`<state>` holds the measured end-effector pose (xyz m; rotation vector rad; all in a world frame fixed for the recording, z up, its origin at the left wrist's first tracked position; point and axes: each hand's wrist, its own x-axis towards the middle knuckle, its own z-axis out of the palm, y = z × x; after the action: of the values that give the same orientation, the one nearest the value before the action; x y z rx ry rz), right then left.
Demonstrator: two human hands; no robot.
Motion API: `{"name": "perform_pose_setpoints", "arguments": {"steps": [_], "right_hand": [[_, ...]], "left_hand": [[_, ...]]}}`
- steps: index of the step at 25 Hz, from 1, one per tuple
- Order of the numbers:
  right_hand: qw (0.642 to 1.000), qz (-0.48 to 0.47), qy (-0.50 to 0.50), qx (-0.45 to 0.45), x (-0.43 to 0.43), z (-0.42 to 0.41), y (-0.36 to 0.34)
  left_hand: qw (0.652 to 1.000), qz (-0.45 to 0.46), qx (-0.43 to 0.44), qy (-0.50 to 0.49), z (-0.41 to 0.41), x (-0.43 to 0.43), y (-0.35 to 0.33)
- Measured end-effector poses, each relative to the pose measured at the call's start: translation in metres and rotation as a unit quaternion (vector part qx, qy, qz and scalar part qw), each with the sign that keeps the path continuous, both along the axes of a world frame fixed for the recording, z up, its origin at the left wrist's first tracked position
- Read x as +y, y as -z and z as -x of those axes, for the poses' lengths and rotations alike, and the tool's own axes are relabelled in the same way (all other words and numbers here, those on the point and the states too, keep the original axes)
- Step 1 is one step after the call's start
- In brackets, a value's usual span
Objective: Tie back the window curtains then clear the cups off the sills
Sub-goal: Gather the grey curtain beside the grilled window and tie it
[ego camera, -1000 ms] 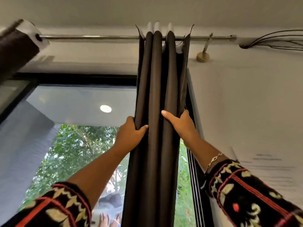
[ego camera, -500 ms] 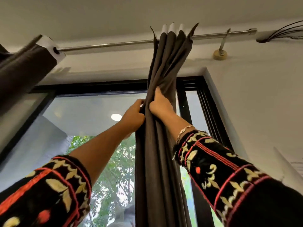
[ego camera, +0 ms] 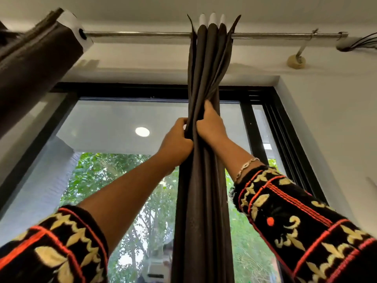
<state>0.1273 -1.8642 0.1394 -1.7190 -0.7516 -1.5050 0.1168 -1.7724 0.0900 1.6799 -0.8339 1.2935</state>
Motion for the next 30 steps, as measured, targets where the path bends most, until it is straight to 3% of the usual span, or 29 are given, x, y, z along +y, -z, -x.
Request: {"name": "perform_pose_setpoints", "arguments": {"steps": [9, 14, 22, 27, 30], "right_hand": [[0.983, -0.065, 0.153, 0.076, -0.078, 0.02, 0.058], [0.983, -0.016, 0.095, 0.156, -0.102, 0.03, 0.112], [0.958, 0.031, 0.109, 0.264, -0.15, 0.048, 0.235], [0.944, 0.062, 0.129, 0.298, -0.173, 0.058, 0.321], [0.936, 0.085, 0.151, 0.305, -0.19, 0.064, 0.373]], "left_hand": [[0.99, 0.105, 0.015, -0.091, 0.002, -0.039, 0.078], [0.97, 0.141, 0.082, -0.179, 0.013, -0.049, 0.14], [0.934, 0.188, 0.182, -0.243, 0.037, -0.066, 0.249], [0.923, 0.132, 0.221, -0.287, 0.068, -0.103, 0.335], [0.928, 0.012, 0.166, -0.332, 0.077, -0.124, 0.399]]}}
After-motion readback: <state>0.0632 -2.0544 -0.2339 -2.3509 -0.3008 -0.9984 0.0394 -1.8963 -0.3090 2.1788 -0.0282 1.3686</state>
